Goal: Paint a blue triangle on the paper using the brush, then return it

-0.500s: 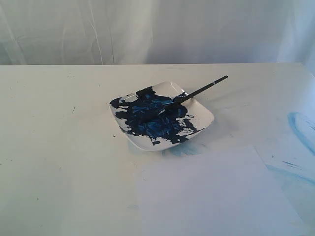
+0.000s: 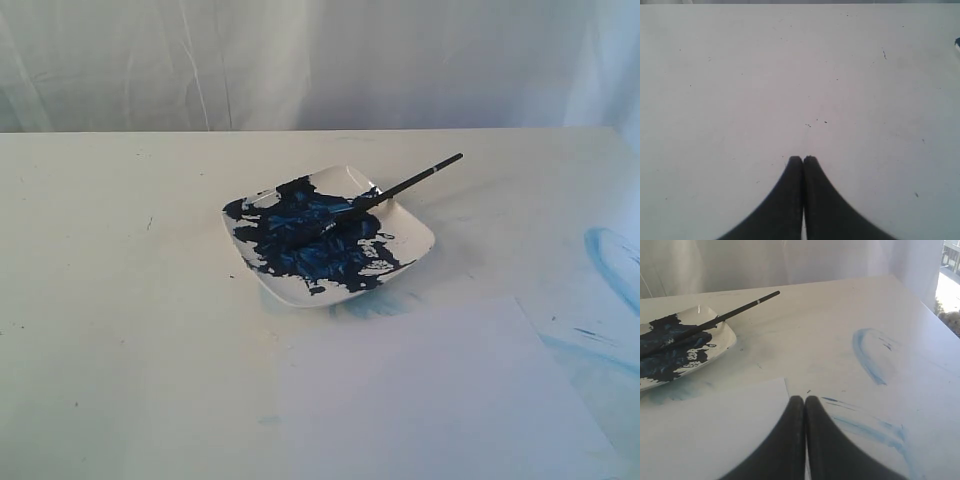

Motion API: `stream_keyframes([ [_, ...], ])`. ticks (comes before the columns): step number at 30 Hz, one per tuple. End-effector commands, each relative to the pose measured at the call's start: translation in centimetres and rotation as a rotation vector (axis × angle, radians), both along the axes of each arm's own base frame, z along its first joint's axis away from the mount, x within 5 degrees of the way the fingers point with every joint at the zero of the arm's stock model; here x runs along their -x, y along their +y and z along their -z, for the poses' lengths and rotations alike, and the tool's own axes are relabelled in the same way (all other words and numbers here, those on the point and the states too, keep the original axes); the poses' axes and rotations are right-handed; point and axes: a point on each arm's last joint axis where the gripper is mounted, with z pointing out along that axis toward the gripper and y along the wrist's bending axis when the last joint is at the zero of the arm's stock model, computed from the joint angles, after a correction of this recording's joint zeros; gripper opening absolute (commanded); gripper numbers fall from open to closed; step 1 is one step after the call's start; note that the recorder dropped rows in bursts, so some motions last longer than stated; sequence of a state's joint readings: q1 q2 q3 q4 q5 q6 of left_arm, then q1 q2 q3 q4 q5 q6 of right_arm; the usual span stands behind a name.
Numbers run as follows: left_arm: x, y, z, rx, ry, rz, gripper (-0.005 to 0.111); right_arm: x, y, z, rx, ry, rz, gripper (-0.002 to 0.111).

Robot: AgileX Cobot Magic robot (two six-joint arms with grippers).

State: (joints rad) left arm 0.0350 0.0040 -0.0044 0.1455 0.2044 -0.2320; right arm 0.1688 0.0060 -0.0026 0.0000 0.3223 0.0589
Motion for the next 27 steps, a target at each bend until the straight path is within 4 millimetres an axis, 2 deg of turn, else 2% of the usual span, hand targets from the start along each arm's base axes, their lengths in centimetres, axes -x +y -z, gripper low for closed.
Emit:
stream_keyframes([
  [1,0.0,0.0,0.1,0.01,-0.002,-0.007,0.0,0.0,0.0,0.0,-0.003,-0.012,0.009,0.0],
  [13,0.0,0.0,0.1,0.01,-0.002,-0.007,0.0,0.0,0.0,0.0,0.008,-0.015,0.006,0.0],
  [16,0.0,0.0,0.1,0.01,-0.002,-0.007,0.0,-0.1,-0.1,-0.4,0.042,-0.066,0.003,0.0],
  [19,0.0,0.0,0.1,0.01,-0.002,-0.007,0.0,-0.2,-0.1,-1.6,0.047,-0.194,0.003,0.0],
  [24,0.0,0.0,0.1,0.01,-0.002,-0.007,0.0,0.1,0.0,-4.6,-0.008,-0.521,0.002,0.0],
  [27,0.0,0.0,0.1,0.01,-0.002,-0.007,0.0,0.6,0.0,-5.9,-0.115,-0.662,-0.005,0.0],
])
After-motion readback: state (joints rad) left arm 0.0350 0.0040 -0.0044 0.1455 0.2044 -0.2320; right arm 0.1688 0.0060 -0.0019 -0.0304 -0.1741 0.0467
